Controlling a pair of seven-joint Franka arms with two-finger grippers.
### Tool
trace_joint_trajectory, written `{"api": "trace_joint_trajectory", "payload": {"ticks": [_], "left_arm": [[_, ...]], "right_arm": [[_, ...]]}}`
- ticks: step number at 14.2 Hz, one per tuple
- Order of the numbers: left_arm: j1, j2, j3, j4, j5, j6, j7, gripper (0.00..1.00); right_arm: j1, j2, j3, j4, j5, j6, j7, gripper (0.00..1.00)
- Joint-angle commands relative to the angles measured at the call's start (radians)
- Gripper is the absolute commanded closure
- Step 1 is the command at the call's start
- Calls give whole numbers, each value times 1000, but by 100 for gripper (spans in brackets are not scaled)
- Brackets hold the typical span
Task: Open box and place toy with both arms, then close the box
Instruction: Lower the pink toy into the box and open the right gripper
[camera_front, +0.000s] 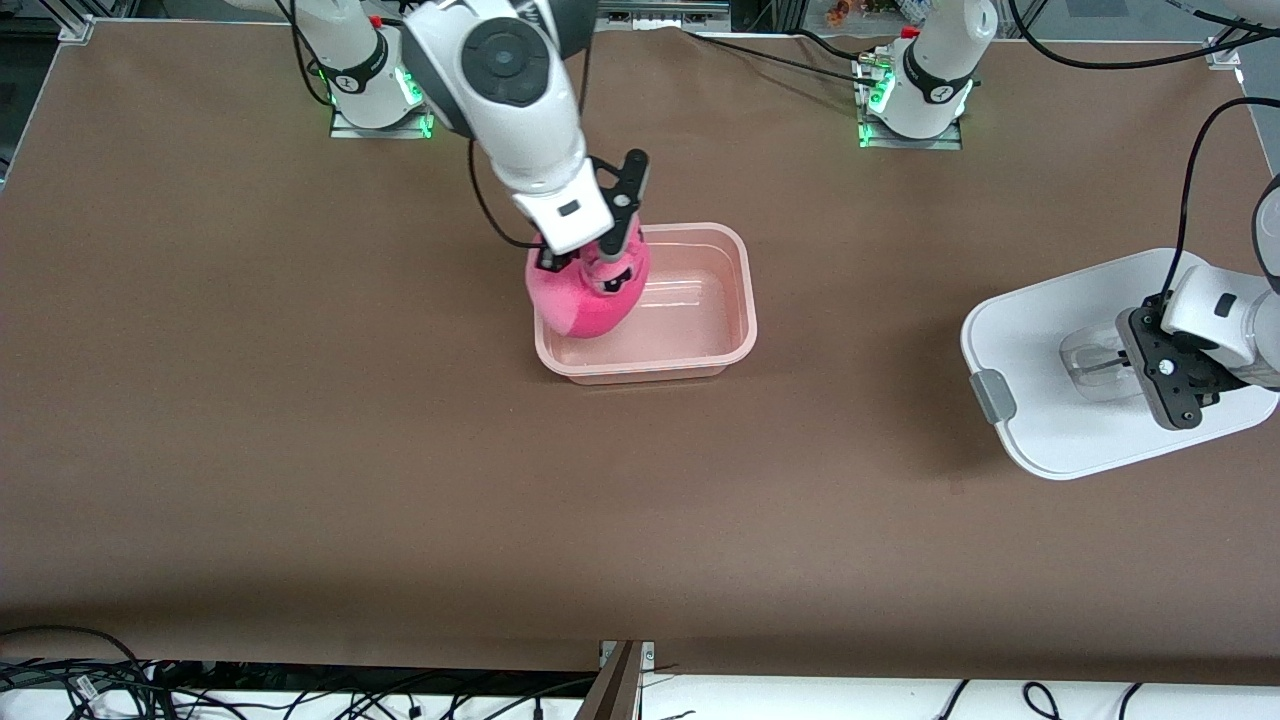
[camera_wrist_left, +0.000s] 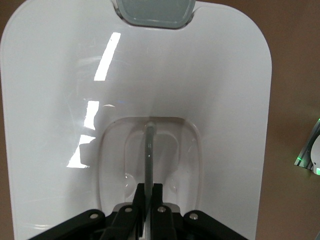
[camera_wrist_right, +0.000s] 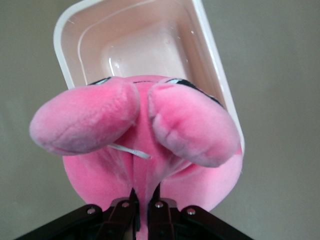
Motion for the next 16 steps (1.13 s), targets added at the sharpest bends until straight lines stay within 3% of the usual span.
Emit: {"api": "trace_joint_trajectory", "payload": {"ticks": [1,16], "left_arm": [[31,-7,-4,17,-18,-21,26,100],[28,-7,-12,17,-18,-19,17,100]], "right_arm": [[35,57,-10,53,-20,5,-30,100],[56,246,-12,46,-92,125,1,99]]}}
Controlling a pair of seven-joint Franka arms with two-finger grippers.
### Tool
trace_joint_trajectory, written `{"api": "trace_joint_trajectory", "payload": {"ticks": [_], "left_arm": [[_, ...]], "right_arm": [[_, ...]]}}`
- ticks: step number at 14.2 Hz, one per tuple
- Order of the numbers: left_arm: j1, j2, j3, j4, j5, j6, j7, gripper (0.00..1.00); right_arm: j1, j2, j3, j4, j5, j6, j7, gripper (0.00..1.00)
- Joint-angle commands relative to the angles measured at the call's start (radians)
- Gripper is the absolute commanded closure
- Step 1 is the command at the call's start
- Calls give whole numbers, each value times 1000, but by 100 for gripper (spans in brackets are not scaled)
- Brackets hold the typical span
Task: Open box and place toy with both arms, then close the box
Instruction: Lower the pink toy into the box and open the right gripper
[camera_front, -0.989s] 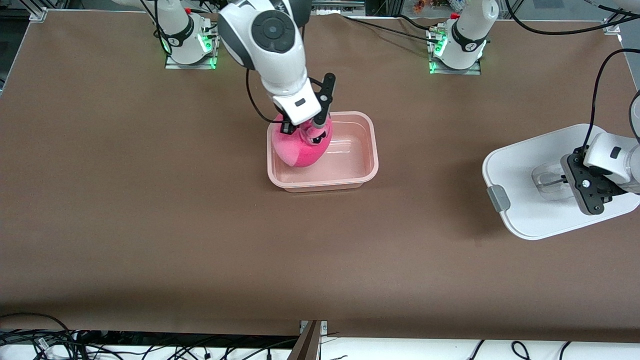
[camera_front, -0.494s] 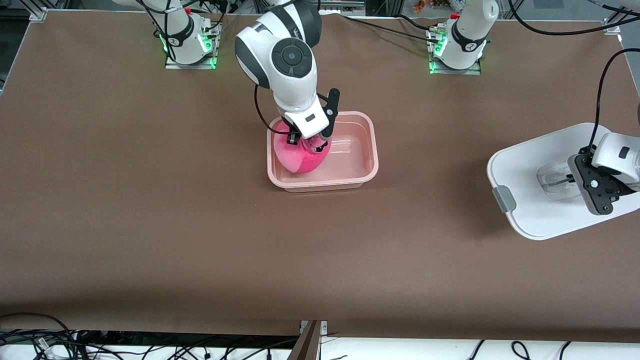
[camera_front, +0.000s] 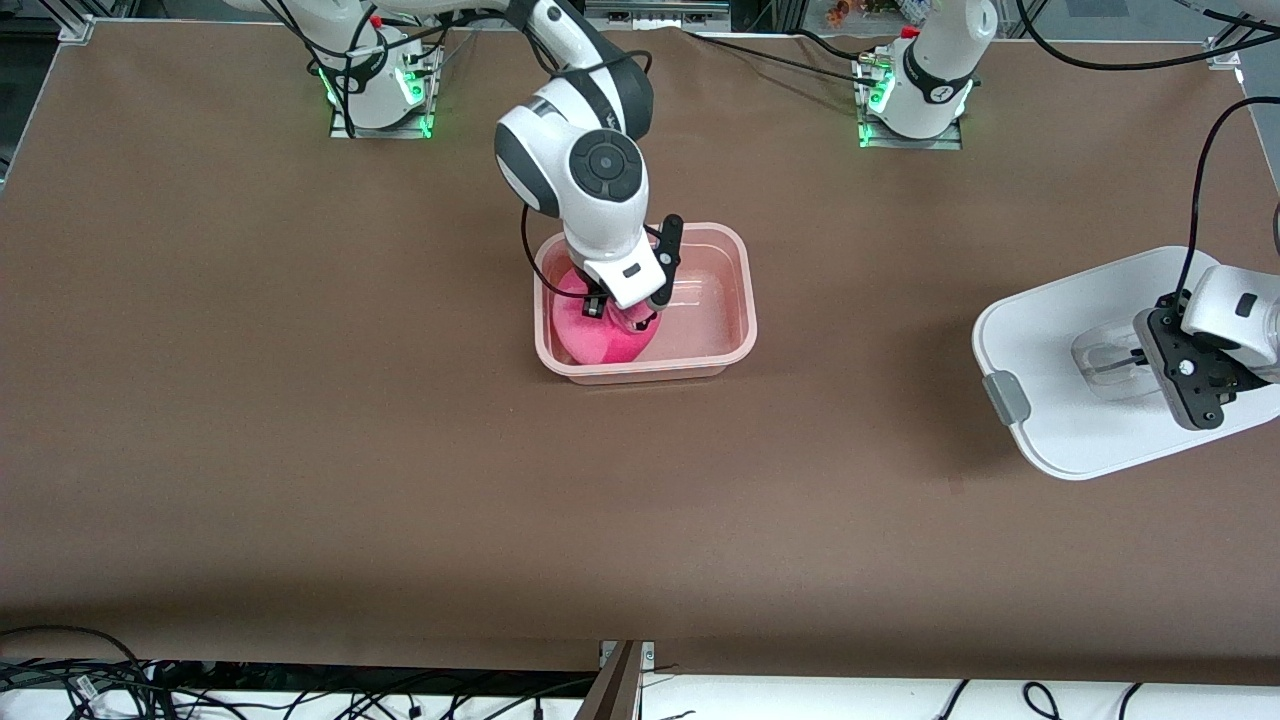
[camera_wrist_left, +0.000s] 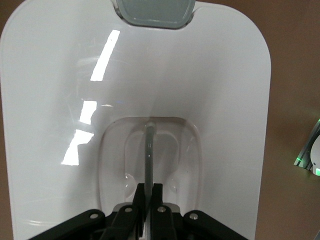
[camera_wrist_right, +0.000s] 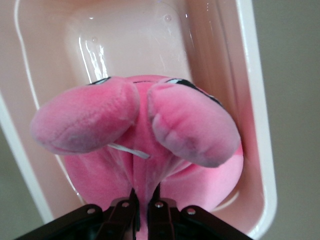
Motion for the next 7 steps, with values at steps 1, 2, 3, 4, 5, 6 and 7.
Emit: {"api": "trace_joint_trajectory", "payload": {"ticks": [1,2,3,4,5,6,7], "left_arm": [[2,-7,-3,17,-17,-19,18,100],[4,-7,-3,17,-17,-19,19,100],[4,-7,-3,17,-17,-19,18,100],[4,-7,-3,17,-17,-19,18,100],[2,-7,-3,17,-13,-19,18,100],[2,-7,-3,17,-13,-19,16,100],[2,-7,-3,17,-13,-19,16,100]], "right_arm": [[21,46,-3,29,-17,3,42,87],[21,58,-3,29,-19,16,47,15],[19,67,-3,29,-11,43,50,0],[19,78,-3,33,-7,71,67,0],[19,87,-1,40,-2,106,107,0],[22,92,0,40,6,159,163,0],[31,95,0,38,7,208,193,0]]}}
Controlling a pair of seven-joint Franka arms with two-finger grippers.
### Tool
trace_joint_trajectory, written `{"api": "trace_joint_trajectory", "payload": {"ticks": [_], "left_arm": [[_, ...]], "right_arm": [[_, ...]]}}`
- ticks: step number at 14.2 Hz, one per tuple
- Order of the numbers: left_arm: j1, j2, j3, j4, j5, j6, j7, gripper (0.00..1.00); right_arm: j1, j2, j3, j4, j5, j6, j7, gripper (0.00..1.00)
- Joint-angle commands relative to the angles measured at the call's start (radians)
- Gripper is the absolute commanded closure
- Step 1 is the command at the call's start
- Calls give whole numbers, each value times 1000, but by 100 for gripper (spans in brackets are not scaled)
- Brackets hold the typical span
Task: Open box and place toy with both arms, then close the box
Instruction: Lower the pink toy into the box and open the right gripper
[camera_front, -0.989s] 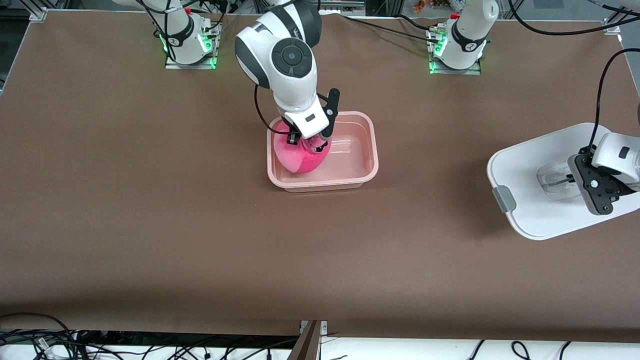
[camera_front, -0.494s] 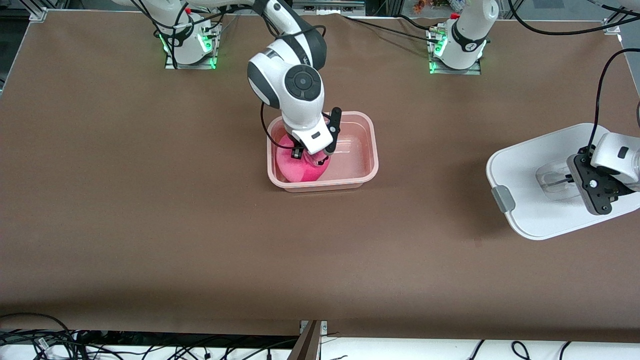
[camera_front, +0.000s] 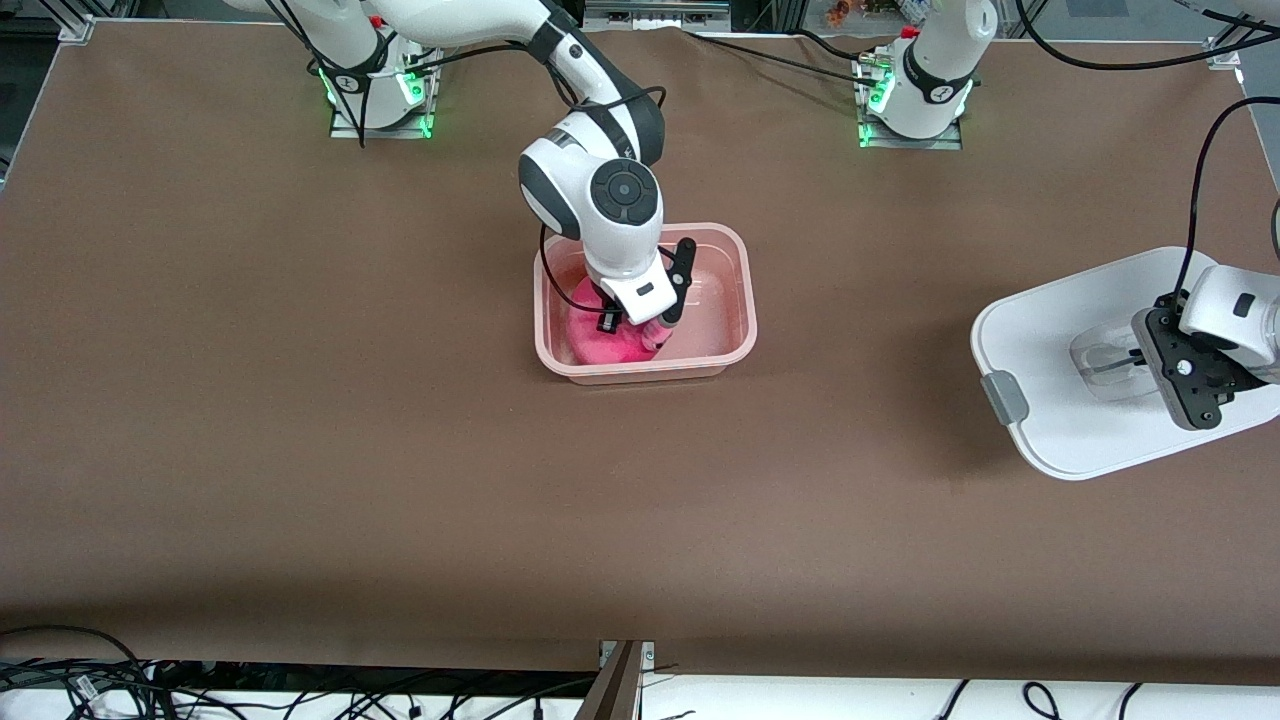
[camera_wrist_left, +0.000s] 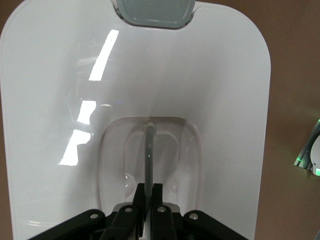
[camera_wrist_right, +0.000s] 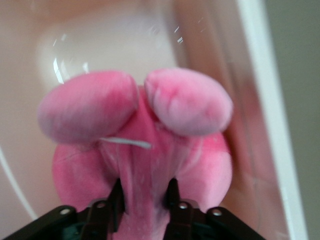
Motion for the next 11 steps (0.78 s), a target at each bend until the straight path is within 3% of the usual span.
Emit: {"api": "trace_joint_trajectory", "payload": {"ticks": [1,9,11], "left_arm": [[3,-7,-2,17,-13,-19,16,100],[-2,-7,-4,18,-22,-20,16,100],[0,-7,-4,18,-24,-20,16,100]], "right_arm": [[16,33,0,38,8,78,77,0],[5,-37,-6,38,12,20,76,0],[-31,-82,-19,38,73,1,71,0]]}}
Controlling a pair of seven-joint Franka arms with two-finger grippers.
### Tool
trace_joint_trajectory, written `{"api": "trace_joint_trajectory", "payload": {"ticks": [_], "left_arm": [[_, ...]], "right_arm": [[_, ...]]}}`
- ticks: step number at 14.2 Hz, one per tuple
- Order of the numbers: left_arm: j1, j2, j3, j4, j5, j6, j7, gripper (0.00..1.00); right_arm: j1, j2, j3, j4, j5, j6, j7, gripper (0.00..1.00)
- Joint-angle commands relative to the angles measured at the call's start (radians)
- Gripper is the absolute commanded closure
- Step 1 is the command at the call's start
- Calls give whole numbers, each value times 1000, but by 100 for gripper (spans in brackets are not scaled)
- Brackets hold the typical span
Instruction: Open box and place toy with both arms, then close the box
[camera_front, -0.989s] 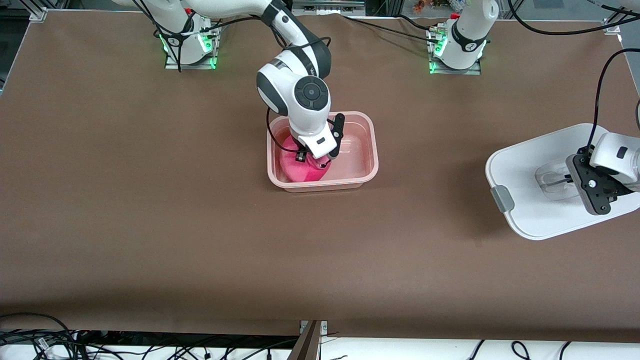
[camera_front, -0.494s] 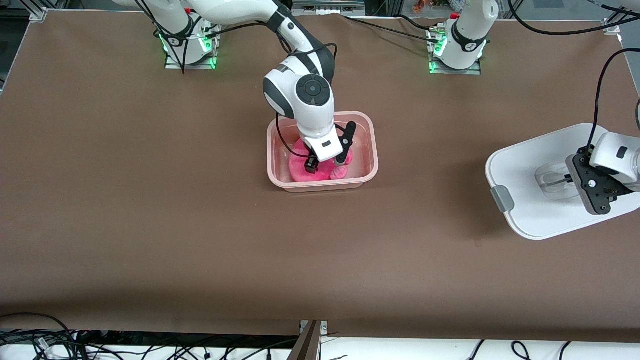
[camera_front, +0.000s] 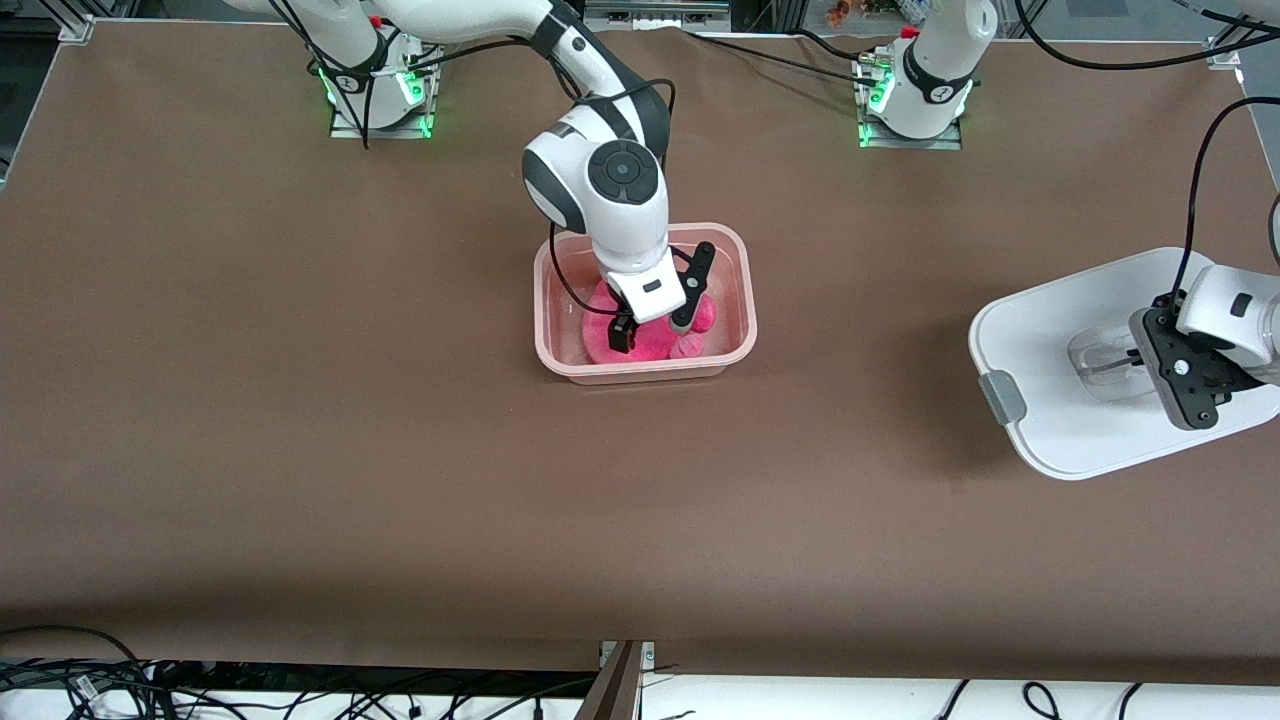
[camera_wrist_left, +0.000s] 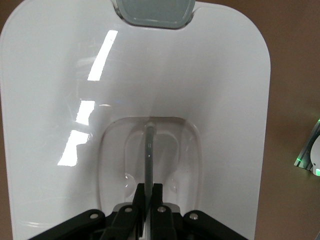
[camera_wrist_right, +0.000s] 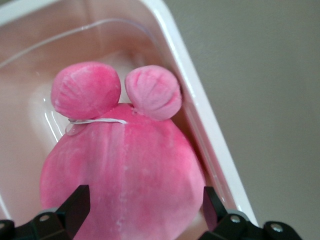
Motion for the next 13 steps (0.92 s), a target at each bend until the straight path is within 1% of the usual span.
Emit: {"api": "trace_joint_trajectory", "payload": {"ticks": [1,3,4,6,8,9,11,13], "left_arm": [[1,-7,0,18,-22,-20,16,100],[0,-7,0,18,-23,-20,16,100],[0,-7,0,18,-23,-20,16,100],[0,-7,0,18,-23,-20,16,100],[1,-7,0,18,-23,-20,19,100],[4,-7,0,18,-23,-20,19,100],[4,-7,0,18,-23,-20,19,100],[1,-7,0,18,-22,-20,19,100]], "right_arm": [[-69,-88,-6,-2,70,-41,-5,0],[-159,-152,-7,-5,73,-35,-10,0],[-187,-218,-13,-24,73,-65,-15,0],[-256,-319,-32,-46,72,-214,1,0],[-294,-404,-91,-60,73,-338,7,0],[-316,-457,-107,-80,73,-402,43,0],[-350,-569,-124,-165,73,-472,216,0],[-386,-689,-131,-259,72,-504,295,0]]}}
